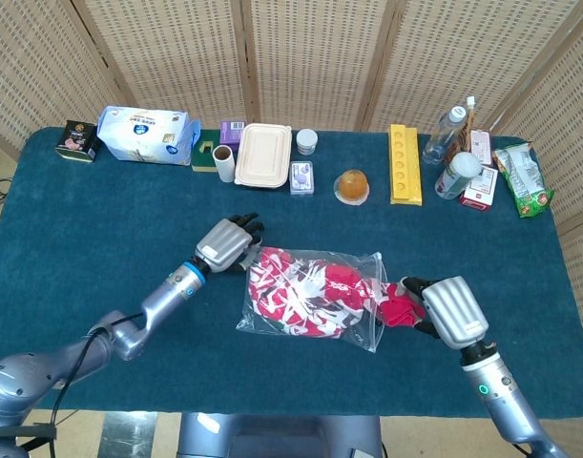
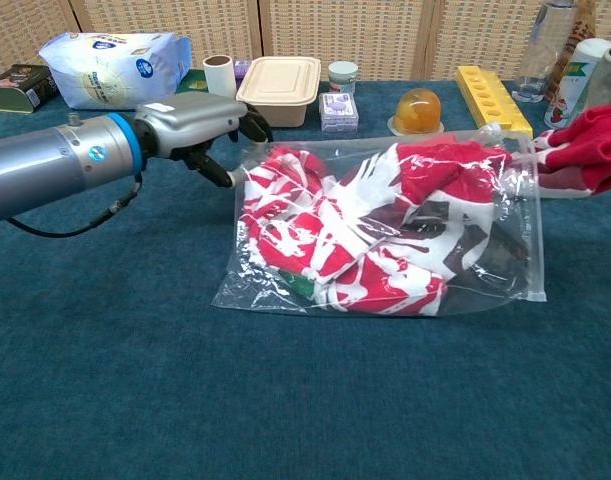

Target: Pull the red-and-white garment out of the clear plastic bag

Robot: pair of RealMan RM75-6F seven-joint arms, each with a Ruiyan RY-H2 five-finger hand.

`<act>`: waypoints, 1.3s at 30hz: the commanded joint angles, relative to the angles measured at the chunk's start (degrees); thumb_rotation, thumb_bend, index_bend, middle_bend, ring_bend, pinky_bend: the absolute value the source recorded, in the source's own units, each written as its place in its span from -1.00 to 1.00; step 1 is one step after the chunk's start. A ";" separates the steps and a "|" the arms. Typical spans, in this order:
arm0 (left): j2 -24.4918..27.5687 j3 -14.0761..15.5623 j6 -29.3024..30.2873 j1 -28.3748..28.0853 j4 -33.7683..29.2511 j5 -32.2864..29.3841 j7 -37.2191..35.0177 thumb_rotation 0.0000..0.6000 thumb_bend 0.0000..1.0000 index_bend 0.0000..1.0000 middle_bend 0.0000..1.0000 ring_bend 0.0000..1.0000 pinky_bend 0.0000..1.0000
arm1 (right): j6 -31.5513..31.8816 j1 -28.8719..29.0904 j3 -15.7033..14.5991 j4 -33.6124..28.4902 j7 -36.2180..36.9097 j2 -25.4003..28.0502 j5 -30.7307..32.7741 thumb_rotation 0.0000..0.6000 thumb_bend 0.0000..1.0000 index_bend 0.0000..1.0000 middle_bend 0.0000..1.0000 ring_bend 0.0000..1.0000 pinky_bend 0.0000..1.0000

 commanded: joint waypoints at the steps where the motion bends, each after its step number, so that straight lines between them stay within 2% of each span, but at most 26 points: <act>1: 6.20 1.15 3.34 4.12 -6.85 -0.49 1.40 1.00 0.13 0.37 -0.49 -0.76 -0.48 | 0.35 -0.22 -0.03 -0.05 0.11 0.22 -0.19 1.00 0.03 0.44 0.29 0.69 0.77; 10: 17.12 2.43 10.33 12.42 -18.04 -2.89 4.61 1.00 0.13 0.37 -0.49 -0.76 -0.48 | 1.08 -0.42 1.00 0.44 0.31 0.82 0.60 1.00 0.03 0.44 0.30 0.69 0.77; 17: 24.44 3.07 15.24 19.49 -22.57 -6.24 4.57 1.00 0.12 0.37 -0.49 -0.76 -0.48 | 2.09 -1.39 2.39 1.68 0.43 2.58 3.41 1.00 0.03 0.45 0.31 0.71 0.77; 27: 30.53 2.95 18.30 27.45 -22.39 -10.78 2.94 1.00 0.12 0.37 -0.49 -0.76 -0.48 | 4.36 -4.19 4.00 4.01 1.71 5.46 8.37 1.00 0.02 0.45 0.31 0.71 0.77; 36: 31.00 1.06 18.14 30.21 -19.52 -12.63 2.21 1.00 0.12 0.37 -0.49 -0.76 -0.48 | 4.53 -5.28 5.61 5.84 3.28 7.48 11.68 1.00 0.02 0.45 0.31 0.71 0.77; 39: 30.66 0.55 17.37 30.34 -19.85 -12.75 1.56 1.00 0.00 0.37 -0.49 -0.76 -0.48 | 4.19 -5.45 5.27 6.04 4.02 7.47 11.48 1.00 0.01 0.44 0.30 0.69 0.76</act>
